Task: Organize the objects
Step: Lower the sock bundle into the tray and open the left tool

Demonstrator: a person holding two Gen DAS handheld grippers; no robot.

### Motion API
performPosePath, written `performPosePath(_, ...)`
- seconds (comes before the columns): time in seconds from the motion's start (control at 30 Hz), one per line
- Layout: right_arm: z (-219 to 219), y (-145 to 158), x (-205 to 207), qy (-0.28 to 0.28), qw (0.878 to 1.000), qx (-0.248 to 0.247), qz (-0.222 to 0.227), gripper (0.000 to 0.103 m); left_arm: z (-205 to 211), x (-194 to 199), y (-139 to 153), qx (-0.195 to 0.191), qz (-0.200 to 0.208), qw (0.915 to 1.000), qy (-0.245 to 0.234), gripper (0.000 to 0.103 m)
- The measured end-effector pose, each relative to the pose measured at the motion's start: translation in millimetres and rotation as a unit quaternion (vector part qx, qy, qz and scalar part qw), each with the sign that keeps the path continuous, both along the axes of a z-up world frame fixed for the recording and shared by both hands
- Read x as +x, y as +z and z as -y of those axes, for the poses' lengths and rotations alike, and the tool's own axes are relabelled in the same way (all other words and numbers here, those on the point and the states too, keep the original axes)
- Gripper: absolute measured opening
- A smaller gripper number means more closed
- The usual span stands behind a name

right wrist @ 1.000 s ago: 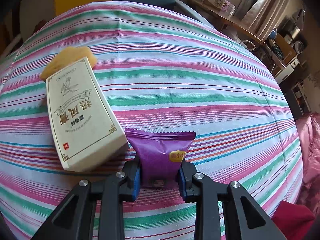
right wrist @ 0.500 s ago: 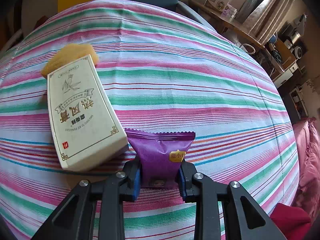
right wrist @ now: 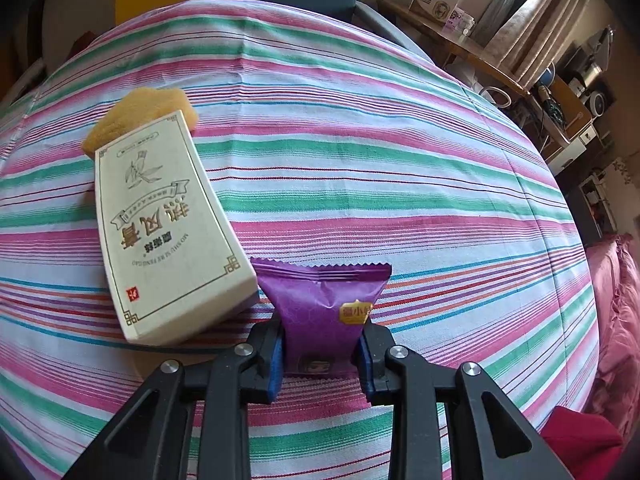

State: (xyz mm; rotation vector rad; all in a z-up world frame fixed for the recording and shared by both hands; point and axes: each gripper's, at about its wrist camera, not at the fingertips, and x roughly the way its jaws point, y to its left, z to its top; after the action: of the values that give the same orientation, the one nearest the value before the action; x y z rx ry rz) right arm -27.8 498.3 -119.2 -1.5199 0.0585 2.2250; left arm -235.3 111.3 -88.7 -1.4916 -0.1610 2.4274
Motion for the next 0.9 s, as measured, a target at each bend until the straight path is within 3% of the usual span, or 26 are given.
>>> performPosePath(0.2,0,0,0,-0.003,1.000,-0.003,-0.001,0.031,10,15,16,0.007,-0.025,0.9996,0.009,0.074)
performPosePath(0.37,0,1,0,-0.003,1.000,-0.003,-0.001,0.031,18,37,37,-0.028,-0.067,0.9974,0.001,0.074)
performPosePath(0.53,1,1,0,-0.003,1.000,-0.003,-0.001,0.030,25,91,54,-0.042,-0.108,0.9933,-0.002,0.074)
performPosePath(0.73,1,1,0,-0.005,1.000,-0.005,-0.002,0.030,33,148,65,-0.024,-0.127,0.9915,-0.014,0.073)
performPosePath(0.83,2,1,0,-0.003,1.000,-0.003,-0.001,0.030,36,170,68,-0.036,-0.141,0.9893,-0.013,0.073)
performPosePath(0.9,2,1,0,-0.003,1.000,-0.001,-0.001,0.029,39,180,70,-0.028,-0.140,0.9896,-0.016,0.065)
